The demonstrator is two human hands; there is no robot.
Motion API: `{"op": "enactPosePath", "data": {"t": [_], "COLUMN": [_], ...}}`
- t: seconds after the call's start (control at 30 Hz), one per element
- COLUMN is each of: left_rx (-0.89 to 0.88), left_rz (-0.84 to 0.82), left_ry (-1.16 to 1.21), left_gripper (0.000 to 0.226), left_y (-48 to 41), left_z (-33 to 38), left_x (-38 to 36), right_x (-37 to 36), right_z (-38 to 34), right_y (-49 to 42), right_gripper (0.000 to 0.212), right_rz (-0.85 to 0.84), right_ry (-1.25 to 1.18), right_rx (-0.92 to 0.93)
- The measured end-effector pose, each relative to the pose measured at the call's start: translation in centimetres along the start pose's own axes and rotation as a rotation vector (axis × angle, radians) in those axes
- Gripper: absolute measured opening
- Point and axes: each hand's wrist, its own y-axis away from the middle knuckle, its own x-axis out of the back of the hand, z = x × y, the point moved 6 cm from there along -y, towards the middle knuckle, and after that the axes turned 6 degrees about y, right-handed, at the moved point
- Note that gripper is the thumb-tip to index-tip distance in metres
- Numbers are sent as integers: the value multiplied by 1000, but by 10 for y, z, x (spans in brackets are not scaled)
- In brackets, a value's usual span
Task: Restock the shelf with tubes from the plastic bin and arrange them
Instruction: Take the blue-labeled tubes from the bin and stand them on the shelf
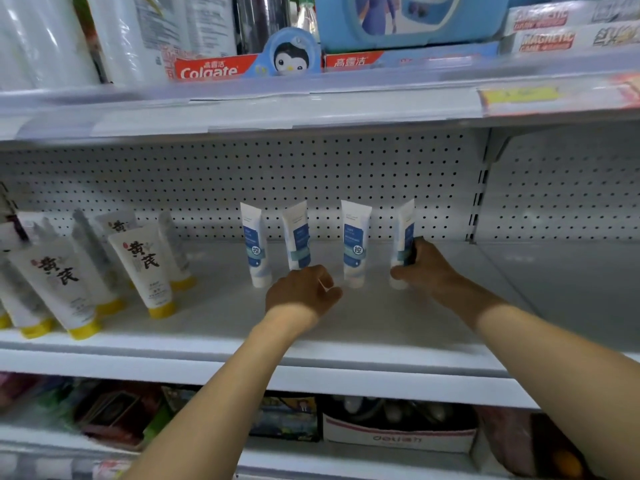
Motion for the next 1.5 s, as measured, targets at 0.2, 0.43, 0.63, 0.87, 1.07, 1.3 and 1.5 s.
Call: {"op": "enactPosePath", "data": {"t": [0.2, 0.43, 0.63, 0.87, 1.07, 1.3, 1.5], "left_rx": [19, 49, -28, -81, -50, 150, 466], "left_rz": [19, -21, 94, 165, 187, 74, 121], "left_ry": [10, 55, 70, 86, -62, -136, -32], "left_gripper": [20, 17, 17, 24, 30, 33, 27], "left_y": [3, 12, 55, 135, 219, 327, 409], "left_z": [4, 5, -4, -63, -162, -313, -457], "left_x": [0, -1, 20, 78, 138, 185, 231], "right_x": [-4, -5, 7, -37, -141, -296, -433], "right_z": [3, 8, -14, -99, -176, -246, -296], "right_y": [1, 17, 64, 160, 245, 324, 366], "right_gripper": [57, 58, 44, 36, 39, 35, 33], "right_rz": [-47, -49, 151, 110, 38, -191, -466], "right_ry": [11, 105, 250, 504, 603, 624, 649], "right_rx": [7, -16, 8, 359, 559, 702, 798]}}
